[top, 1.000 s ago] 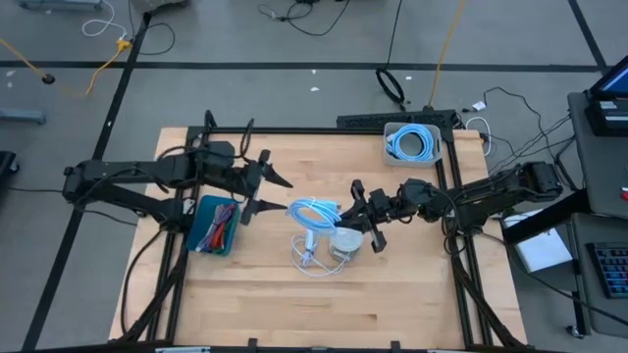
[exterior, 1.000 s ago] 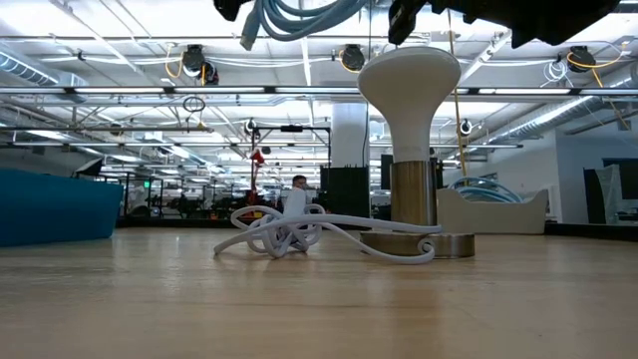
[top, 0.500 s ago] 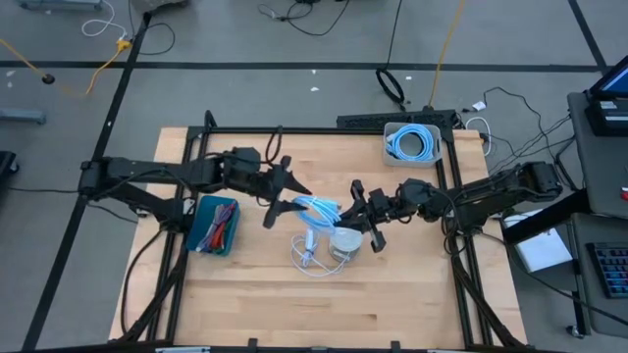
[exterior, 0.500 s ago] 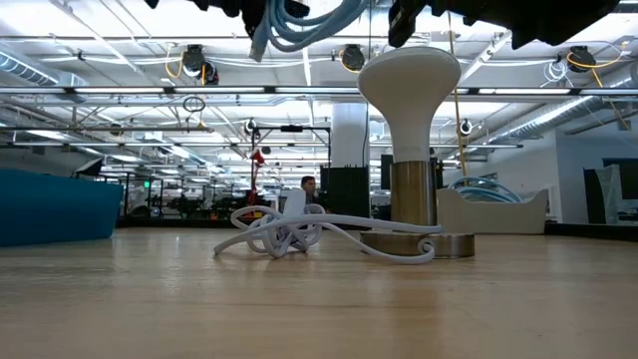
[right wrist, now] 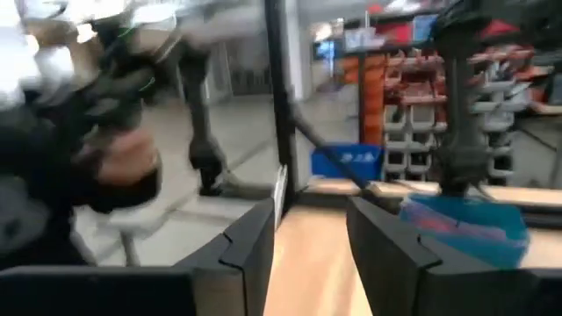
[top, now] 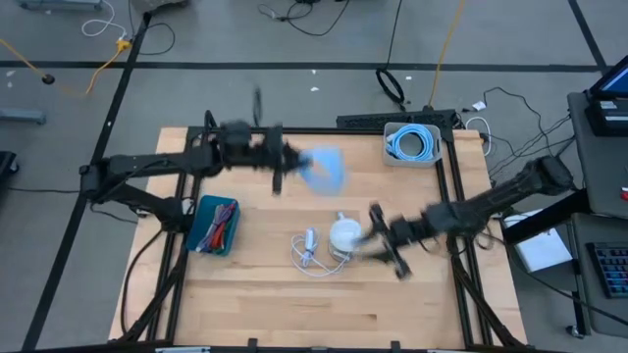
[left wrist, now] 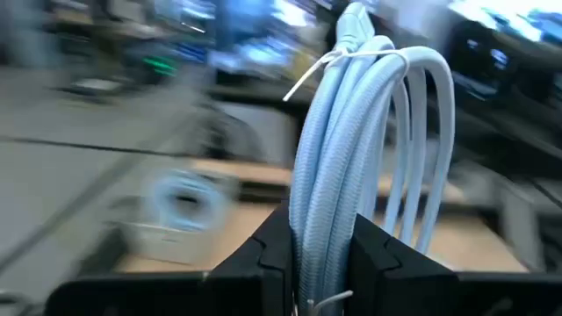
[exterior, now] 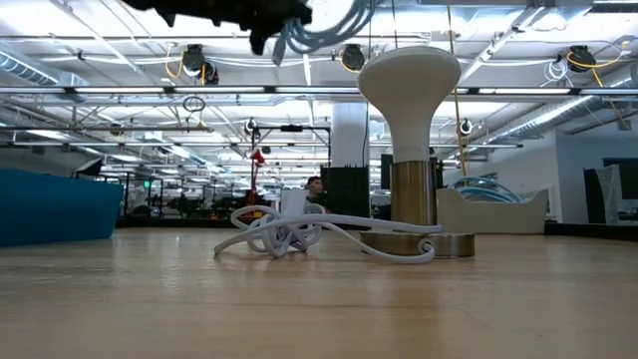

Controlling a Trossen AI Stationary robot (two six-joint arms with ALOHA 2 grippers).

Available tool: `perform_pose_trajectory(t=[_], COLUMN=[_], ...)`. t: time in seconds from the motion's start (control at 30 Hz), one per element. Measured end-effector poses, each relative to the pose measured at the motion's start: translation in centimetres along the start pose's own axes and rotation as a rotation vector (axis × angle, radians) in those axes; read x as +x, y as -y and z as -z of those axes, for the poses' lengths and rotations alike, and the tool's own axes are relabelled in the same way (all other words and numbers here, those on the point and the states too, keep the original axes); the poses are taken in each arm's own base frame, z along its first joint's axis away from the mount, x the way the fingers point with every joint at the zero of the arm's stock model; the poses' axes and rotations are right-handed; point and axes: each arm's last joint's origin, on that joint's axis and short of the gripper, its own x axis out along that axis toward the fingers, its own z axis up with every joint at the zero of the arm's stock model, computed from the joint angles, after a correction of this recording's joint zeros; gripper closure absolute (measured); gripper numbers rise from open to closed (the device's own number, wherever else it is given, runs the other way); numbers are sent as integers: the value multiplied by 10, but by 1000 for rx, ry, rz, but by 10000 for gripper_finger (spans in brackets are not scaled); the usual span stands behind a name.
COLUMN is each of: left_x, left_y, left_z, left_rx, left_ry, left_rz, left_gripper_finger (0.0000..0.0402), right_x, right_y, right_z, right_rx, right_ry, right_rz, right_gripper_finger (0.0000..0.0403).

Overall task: Pick & Place USB Port
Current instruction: Put the blue HDMI cable into the gray bin

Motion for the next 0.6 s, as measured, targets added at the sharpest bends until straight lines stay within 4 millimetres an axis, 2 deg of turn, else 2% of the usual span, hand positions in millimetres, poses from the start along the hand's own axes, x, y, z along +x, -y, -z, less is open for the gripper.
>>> perform_pose_trajectory(t=[0.1,0.23,0.37,0.5,0.6], left_x=[0,22,71,131,165], left_y=[-32,-73,-100,-106,-108], left_z=[-2,9,7,0,-8], left_rx=[-70,-177,-238,-213,-116], left_ry=[67,41,-2,-108,-189], left_rz=[-59,4,86,181,165], left_gripper_finger=[349,349,349,349,349], right_x=[-7,-14,-20,-25,-28], right_y=[-24,-51,-62,-67,-70], right_z=[4,7,10,17,21], right_rx=[-44,-119,-151,-155,-152], right_ry=[-37,-37,-57,-109,-126], right_rz=[57,145,276,367,427], right_gripper_finger=[265,269,268,266,266])
